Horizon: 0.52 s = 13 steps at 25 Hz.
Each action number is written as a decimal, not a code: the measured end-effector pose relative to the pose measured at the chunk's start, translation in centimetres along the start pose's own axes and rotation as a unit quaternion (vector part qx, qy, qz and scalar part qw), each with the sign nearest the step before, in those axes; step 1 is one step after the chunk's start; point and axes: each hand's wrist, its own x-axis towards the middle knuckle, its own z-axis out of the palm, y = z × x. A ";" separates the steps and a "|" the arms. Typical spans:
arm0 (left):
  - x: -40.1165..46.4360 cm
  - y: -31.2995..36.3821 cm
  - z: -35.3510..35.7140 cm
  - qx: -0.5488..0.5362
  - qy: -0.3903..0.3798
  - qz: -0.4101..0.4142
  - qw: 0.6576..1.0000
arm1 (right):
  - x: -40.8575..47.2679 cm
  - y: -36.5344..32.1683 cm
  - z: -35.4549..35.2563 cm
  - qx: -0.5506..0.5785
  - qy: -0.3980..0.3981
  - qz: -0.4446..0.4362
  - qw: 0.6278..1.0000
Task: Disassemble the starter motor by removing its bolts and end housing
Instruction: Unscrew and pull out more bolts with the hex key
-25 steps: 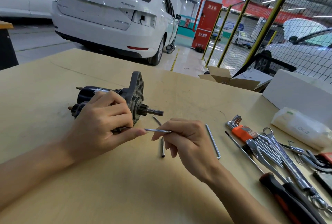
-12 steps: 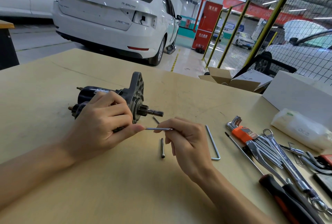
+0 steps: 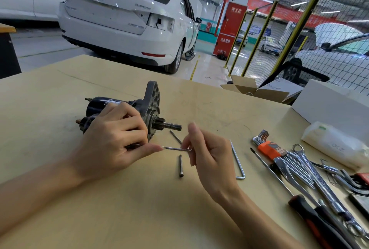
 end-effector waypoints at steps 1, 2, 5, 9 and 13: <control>0.0 0.0 0.0 0.003 -0.002 0.002 1.000 | -0.1 -0.1 0.0 -0.010 -0.008 -0.005 1.000; 0.0 0.0 0.0 0.005 -0.004 0.004 1.000 | -0.1 -0.2 0.1 -0.012 -0.014 -0.005 1.000; 0.0 0.0 -0.1 0.004 -0.005 0.002 1.000 | -0.1 -0.5 -0.1 0.046 -0.021 0.036 0.998; 0.0 0.0 0.0 0.006 0.000 0.005 1.000 | 0.4 -0.7 -0.8 0.173 -0.045 0.120 0.976; -0.1 -0.1 -0.1 0.002 -0.004 0.003 1.000 | 0.2 -0.7 -0.7 0.154 -0.111 0.132 0.973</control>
